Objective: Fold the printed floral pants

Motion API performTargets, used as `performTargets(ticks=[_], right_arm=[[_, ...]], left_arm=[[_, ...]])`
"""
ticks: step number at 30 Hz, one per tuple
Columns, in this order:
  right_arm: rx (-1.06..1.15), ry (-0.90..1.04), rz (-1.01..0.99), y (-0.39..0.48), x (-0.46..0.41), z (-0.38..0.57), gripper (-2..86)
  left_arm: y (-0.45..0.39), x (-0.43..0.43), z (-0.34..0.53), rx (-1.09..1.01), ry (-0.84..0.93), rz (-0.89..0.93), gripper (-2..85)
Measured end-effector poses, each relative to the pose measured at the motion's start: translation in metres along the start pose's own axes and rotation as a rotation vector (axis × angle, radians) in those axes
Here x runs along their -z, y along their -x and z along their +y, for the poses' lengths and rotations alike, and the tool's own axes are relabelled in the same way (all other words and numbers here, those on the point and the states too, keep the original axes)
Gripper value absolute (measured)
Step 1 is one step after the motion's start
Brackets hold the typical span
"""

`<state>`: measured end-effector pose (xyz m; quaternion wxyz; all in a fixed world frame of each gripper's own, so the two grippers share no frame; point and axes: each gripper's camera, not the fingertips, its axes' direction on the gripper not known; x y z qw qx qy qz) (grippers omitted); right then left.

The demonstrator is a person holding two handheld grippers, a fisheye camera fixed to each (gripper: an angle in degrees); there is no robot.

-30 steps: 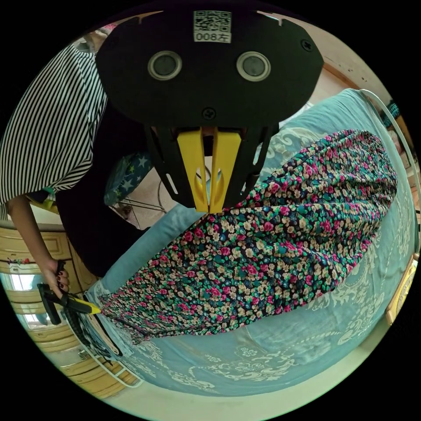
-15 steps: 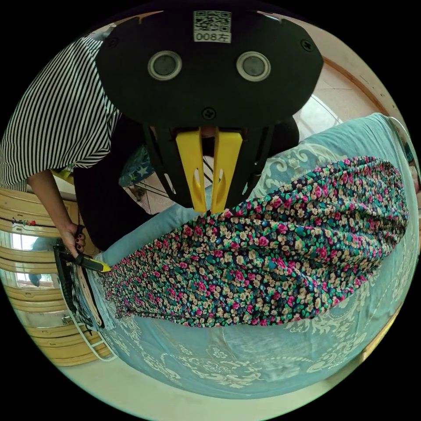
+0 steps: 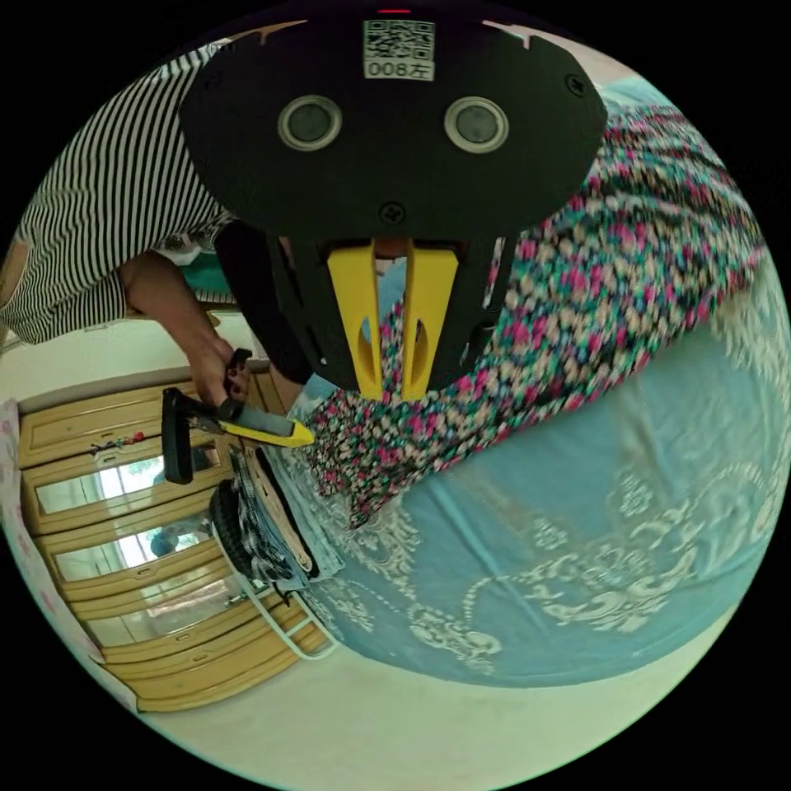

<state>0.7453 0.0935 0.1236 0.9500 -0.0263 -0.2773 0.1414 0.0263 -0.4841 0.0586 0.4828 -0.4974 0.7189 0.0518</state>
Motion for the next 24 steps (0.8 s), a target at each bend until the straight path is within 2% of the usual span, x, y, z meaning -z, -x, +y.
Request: performTargets(ticks=[6,14,17,24], right_arm=[[0.228,0.018,0.208,0.042,-0.033,-0.022,7.4],[0.217,0.053,0.275,0.031,-0.055,-0.020,4.0],[0.174,0.038,0.222,0.017,-0.045,-0.012,1.4],[0.041,-0.132,-0.010,-0.034,0.022,0.025,0.2]], left_arm=[[-0.012,-0.035,-0.085,0.018,0.026,0.011,3.5],[-0.029,-0.058,-0.133,0.014,0.044,0.034,3.0],[-0.039,-0.065,-0.152,0.000,0.038,0.042,2.9],[-0.080,-0.085,-0.207,-0.087,0.029,0.057,2.8]])
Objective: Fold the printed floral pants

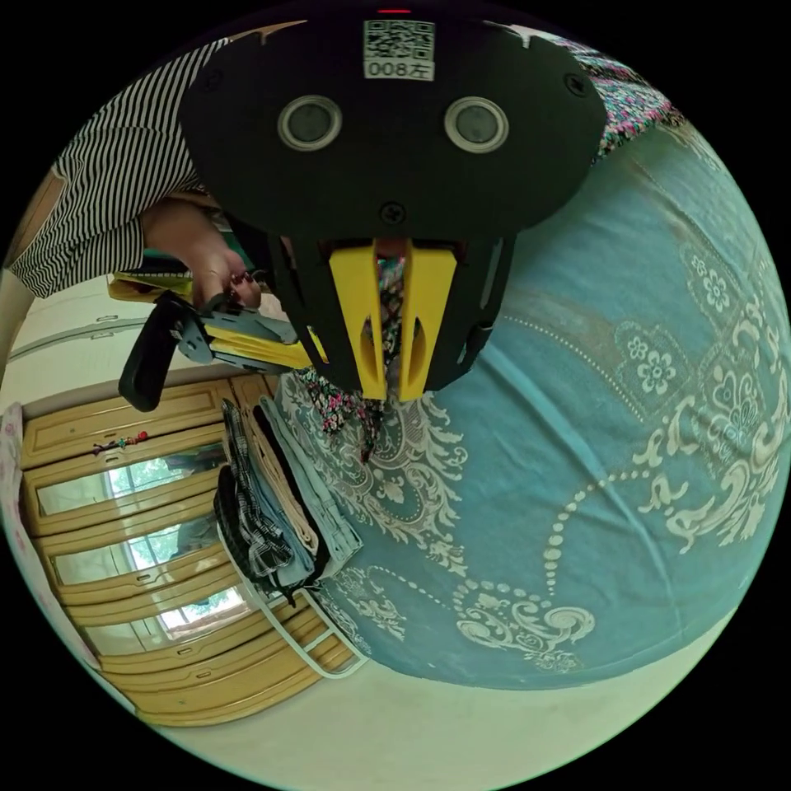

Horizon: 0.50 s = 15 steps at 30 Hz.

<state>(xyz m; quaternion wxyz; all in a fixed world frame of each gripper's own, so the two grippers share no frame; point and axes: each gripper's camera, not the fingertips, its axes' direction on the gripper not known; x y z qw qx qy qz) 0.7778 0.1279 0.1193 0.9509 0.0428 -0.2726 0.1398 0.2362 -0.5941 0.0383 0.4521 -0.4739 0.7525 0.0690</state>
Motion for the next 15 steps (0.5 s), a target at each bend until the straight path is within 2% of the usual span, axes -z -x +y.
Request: performTargets(ticks=[4,15], right_arm=[[-0.105,-0.045,-0.105,-0.041,0.024,0.016,0.1],[-0.285,-0.131,-0.207,-0.124,0.062,0.054,0.1]], left_arm=[[-0.022,-0.022,-0.033,-0.040,0.045,-0.029,3.0],[-0.084,-0.088,-0.111,-0.176,0.192,-0.098,5.6]])
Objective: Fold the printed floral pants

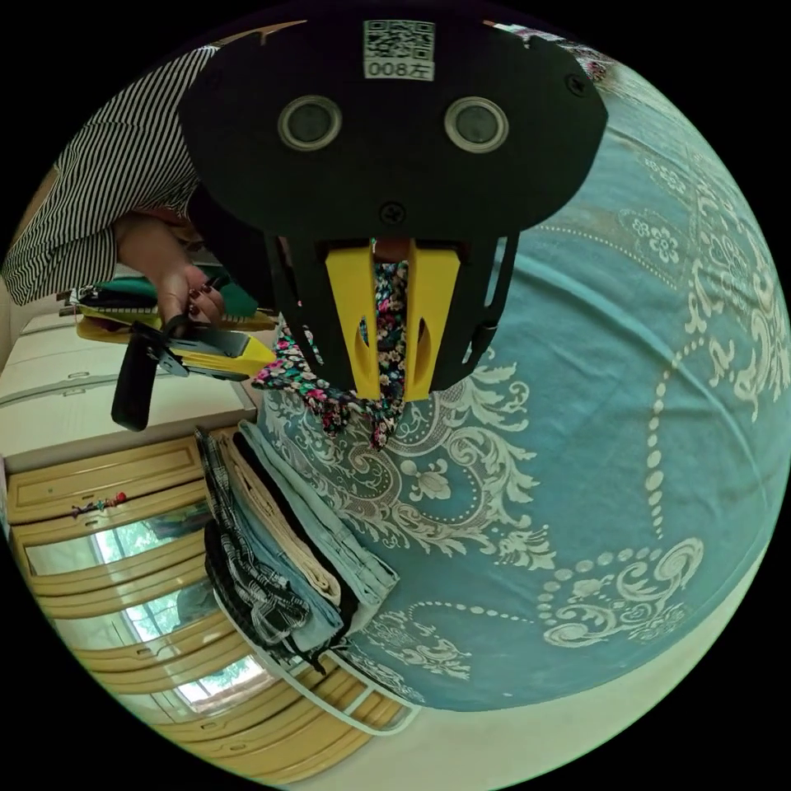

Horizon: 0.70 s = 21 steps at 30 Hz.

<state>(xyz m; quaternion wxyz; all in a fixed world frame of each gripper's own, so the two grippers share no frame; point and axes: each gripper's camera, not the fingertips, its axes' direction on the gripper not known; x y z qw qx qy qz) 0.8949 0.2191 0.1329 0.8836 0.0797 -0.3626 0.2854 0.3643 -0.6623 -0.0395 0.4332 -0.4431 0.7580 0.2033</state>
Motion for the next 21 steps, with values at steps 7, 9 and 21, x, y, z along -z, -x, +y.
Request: performTargets(ticks=[7,9,21], right_arm=[[-0.057,-0.006,0.000,-0.040,0.023,0.004,0.1],[-0.061,-0.001,0.008,-0.046,0.027,0.004,0.1],[-0.088,-0.045,-0.072,-0.079,0.067,0.013,0.1]], left_arm=[[-0.043,-0.037,-0.053,-0.112,0.112,-0.113,3.1],[-0.054,-0.042,-0.061,-0.138,0.120,-0.161,1.9],[-0.114,-0.025,-0.079,-0.241,0.027,-0.108,0.1]])
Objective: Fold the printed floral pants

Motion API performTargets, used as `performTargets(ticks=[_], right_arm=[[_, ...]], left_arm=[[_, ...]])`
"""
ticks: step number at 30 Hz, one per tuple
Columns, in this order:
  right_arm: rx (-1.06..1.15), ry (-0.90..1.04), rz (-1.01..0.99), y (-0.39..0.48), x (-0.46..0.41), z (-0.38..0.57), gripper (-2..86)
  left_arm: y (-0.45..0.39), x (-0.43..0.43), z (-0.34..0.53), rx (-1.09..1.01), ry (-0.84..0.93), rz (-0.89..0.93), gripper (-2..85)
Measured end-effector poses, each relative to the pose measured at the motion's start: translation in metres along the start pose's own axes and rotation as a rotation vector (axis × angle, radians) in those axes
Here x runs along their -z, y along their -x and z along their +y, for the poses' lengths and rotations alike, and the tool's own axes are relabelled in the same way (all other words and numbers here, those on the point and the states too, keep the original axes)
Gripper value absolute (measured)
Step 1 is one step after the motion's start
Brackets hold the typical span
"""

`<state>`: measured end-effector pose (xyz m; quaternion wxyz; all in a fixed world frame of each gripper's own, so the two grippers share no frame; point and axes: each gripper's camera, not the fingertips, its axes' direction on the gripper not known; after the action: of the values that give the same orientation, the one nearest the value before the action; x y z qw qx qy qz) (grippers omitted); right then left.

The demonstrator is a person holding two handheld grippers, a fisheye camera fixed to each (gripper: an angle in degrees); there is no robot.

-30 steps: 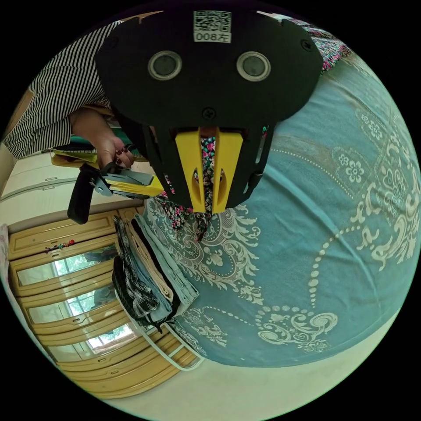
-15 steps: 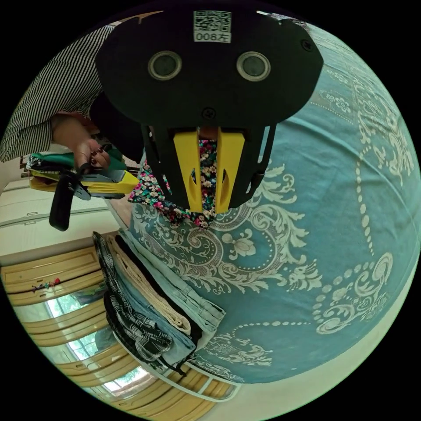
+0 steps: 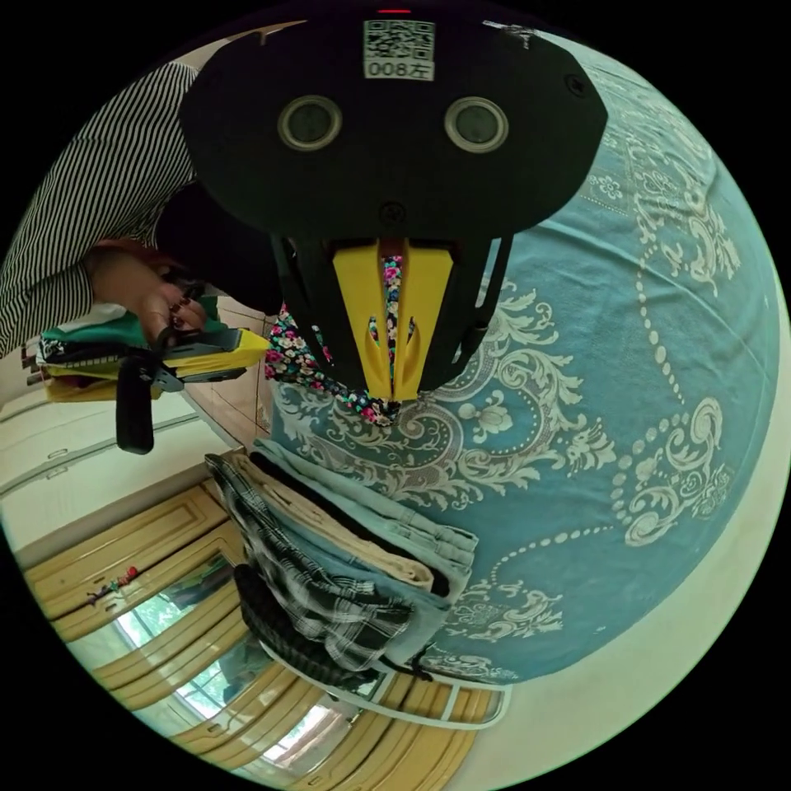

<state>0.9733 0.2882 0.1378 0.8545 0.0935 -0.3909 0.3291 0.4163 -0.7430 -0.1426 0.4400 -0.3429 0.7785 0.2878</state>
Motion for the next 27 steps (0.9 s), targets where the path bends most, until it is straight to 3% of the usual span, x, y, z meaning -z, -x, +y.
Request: performTargets(ticks=[15,27], right_arm=[[-0.152,0.055,0.024,-0.061,-0.008,0.013,0.1],[-0.126,0.013,0.046,-0.054,-0.018,0.008,0.0]], left_arm=[[-0.030,-0.056,-0.011,0.003,0.163,-0.091,0.3],[-0.033,-0.033,0.042,0.049,0.018,-0.088,1.4]])
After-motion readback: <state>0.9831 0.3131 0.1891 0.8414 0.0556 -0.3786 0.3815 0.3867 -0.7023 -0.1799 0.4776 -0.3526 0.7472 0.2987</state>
